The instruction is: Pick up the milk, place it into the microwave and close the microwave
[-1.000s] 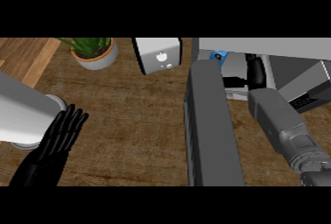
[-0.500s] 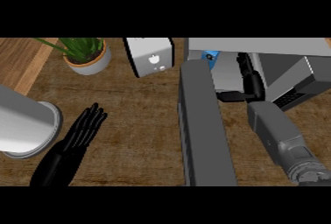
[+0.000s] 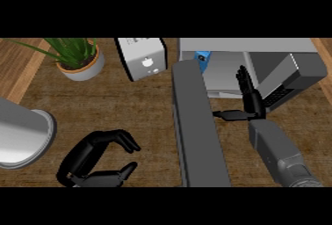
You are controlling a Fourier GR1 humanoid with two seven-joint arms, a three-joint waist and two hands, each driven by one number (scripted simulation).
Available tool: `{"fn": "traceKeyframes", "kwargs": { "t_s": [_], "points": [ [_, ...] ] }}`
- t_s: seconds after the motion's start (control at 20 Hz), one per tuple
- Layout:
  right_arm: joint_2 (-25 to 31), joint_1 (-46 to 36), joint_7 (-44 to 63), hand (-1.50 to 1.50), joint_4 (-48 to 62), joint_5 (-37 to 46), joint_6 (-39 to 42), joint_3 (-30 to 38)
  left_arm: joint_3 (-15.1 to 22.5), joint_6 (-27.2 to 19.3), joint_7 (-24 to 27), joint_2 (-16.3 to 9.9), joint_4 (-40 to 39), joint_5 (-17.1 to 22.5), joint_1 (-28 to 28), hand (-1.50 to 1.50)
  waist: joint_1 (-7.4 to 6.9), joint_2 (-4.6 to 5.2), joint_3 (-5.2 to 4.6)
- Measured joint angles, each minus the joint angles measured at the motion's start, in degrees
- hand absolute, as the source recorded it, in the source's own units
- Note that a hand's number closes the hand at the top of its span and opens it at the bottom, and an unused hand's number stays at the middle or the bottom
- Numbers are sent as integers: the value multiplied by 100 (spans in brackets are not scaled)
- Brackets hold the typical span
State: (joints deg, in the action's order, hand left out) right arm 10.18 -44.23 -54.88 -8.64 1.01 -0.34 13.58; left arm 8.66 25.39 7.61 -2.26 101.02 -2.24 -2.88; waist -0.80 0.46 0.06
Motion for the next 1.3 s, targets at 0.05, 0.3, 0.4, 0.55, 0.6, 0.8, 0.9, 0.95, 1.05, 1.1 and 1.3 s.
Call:
{"fn": "traceKeyframes", "kwargs": {
  "t_s": [0.05, 0.3, 0.4, 0.55, 0.6, 0.8, 0.9, 0.95, 1.05, 1.1, 1.3],
  "points": [
    [-10, 97, -21, -150, -102, 10, 59, -37, 16, 16, 27, -2, -132, -38, 63, 150, 29, -12, -1],
    [23, 736, -14, -150, -749, 14, 336, -224, 217, -130, 181, 110, -670, -381, 289, 150, 126, -56, -8],
    [22, 1024, 39, -150, -1064, 2, 390, -298, 303, -256, 284, 109, -915, -609, 412, 150, 158, -67, -10],
    [30, 1340, 107, -150, -1462, -9, 509, -402, 506, -191, 293, 120, -1375, -866, 689, 150, 210, -76, -13],
    [16, 1441, 163, -150, -1645, -25, 536, -436, 620, -217, 291, 142, -1521, -942, 760, 150, 229, -81, -15],
    [128, 2148, 292, -150, -2538, -67, 738, -605, 1005, -347, 414, 193, -2081, -1082, 969, 150, 293, -94, -19],
    [204, 2496, 446, -150, -3105, -136, 872, -669, 1244, -489, 455, 205, -2326, -1041, 1096, 150, 325, -97, -19],
    [224, 2676, 544, -150, -3424, -184, 917, -694, 1306, -500, 492, 206, -2468, -966, 1175, 150, 327, -96, -19],
    [291, 3048, 682, -150, -3969, -287, 1017, -711, 1612, -694, 587, 198, -2687, -847, 1270, 150, 360, -99, -22],
    [322, 3218, 815, -150, -4283, -356, 1058, -715, 1788, -761, 607, 198, -2738, -797, 1269, 150, 366, -101, -23],
    [425, 3915, 1167, -150, -5380, -570, 1153, -708, 2624, -1305, 666, 192, -3104, -673, 1499, 150, 367, -88, -23]
  ]
}}
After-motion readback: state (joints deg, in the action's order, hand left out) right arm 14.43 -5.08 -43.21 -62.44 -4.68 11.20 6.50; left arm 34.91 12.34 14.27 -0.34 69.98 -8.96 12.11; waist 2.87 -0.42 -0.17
